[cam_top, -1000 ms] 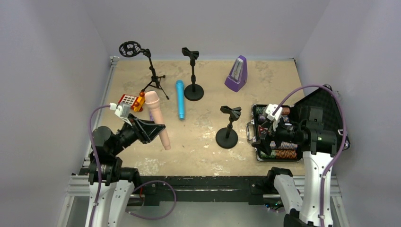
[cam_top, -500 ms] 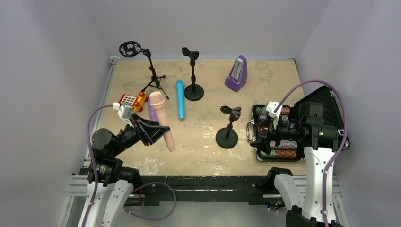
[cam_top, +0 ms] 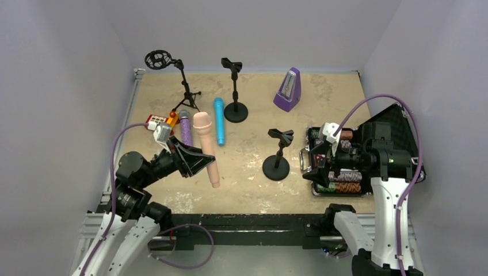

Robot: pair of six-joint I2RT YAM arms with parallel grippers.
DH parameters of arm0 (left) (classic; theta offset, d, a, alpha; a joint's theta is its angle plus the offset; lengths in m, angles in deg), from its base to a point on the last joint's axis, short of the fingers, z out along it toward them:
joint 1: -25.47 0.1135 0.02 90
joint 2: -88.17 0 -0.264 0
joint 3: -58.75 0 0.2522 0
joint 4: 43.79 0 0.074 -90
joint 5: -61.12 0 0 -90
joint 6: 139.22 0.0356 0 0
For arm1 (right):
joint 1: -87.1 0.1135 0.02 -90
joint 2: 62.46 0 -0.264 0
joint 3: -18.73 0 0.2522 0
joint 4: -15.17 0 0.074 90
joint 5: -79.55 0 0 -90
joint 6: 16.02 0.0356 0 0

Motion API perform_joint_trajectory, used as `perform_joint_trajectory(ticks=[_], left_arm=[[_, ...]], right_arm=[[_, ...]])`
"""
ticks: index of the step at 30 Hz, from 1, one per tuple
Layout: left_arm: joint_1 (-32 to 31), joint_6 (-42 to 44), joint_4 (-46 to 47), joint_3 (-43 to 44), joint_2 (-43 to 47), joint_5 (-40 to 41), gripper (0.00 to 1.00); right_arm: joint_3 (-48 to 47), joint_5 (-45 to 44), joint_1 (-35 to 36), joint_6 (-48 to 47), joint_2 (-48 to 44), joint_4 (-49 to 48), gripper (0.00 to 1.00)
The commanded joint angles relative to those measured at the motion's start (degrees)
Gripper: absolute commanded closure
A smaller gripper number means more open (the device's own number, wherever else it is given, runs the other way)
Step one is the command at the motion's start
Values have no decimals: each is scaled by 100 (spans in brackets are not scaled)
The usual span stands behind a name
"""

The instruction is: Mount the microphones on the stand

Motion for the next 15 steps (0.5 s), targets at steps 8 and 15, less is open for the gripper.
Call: perform_joint_trajectory(ticks=[8, 15], left_arm=[[-1015, 249, 602, 702, -563, 778, 100], [-1621, 417, 785, 1071, -1039, 1132, 100]], right_arm=[[-418, 426, 169, -60, 163, 246, 6], [-475, 575, 215, -101, 207, 305, 6]])
